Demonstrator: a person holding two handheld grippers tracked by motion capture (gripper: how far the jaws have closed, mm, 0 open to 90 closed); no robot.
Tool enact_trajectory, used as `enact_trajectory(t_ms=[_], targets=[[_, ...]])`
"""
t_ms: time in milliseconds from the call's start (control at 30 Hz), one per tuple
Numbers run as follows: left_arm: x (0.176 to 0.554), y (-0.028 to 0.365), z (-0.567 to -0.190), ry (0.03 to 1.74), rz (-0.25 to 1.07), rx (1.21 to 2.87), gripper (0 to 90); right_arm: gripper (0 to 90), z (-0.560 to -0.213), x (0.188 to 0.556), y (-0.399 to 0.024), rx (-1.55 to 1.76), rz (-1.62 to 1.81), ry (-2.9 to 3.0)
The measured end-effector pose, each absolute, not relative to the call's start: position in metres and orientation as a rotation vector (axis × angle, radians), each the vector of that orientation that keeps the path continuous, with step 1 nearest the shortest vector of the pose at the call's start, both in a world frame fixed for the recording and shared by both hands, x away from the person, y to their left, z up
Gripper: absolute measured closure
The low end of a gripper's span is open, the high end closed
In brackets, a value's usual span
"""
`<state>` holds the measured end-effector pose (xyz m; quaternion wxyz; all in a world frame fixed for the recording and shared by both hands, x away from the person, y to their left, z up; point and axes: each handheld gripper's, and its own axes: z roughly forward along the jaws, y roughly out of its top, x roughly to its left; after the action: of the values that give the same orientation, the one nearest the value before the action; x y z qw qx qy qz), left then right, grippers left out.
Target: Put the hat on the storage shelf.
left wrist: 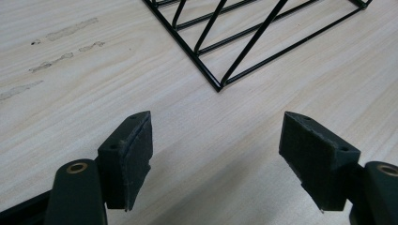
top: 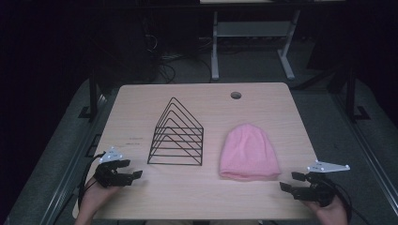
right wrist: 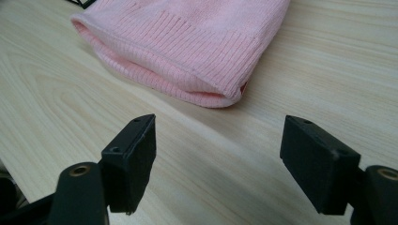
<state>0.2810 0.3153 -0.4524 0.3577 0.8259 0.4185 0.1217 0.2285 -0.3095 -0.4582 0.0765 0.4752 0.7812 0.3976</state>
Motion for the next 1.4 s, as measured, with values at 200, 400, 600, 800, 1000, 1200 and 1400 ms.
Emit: enact_trajectory(t_ms=[200, 400, 600, 800, 1000, 1200, 1400], targets=[[0.282, 0.315, -0.454, 1.065, 0.316, 2.146, 26.3, 26.5, -0.459, 0.229, -0.310, 1.425, 1.186, 2.347], [0.280, 0.317, -0.454, 1.075, 0.314, 2.136, 26.3, 24.8, -0.449, 0.231, -0.308, 1.399, 1.181, 2.350], [0.279, 0.318, -0.453, 1.085, 0.319, 2.130, 26.3, 24.4, -0.435, 0.239, -0.304, 1.358, 1.189, 2.376], [0.280, 0.318, -0.454, 1.089, 0.325, 2.137, 26.3, 22.1, -0.421, 0.255, -0.299, 1.339, 1.180, 2.412], [0.280, 0.317, -0.454, 1.085, 0.326, 2.134, 26.3, 20.8, -0.412, 0.273, -0.290, 1.324, 1.144, 2.466], [0.280, 0.319, -0.454, 1.091, 0.321, 2.130, 26.3, 20.4, -0.405, 0.289, -0.286, 1.335, 1.114, 2.509], [0.281, 0.321, -0.454, 1.089, 0.324, 2.132, 26.3, 20.2, -0.398, 0.306, -0.278, 1.337, 1.086, 2.548]])
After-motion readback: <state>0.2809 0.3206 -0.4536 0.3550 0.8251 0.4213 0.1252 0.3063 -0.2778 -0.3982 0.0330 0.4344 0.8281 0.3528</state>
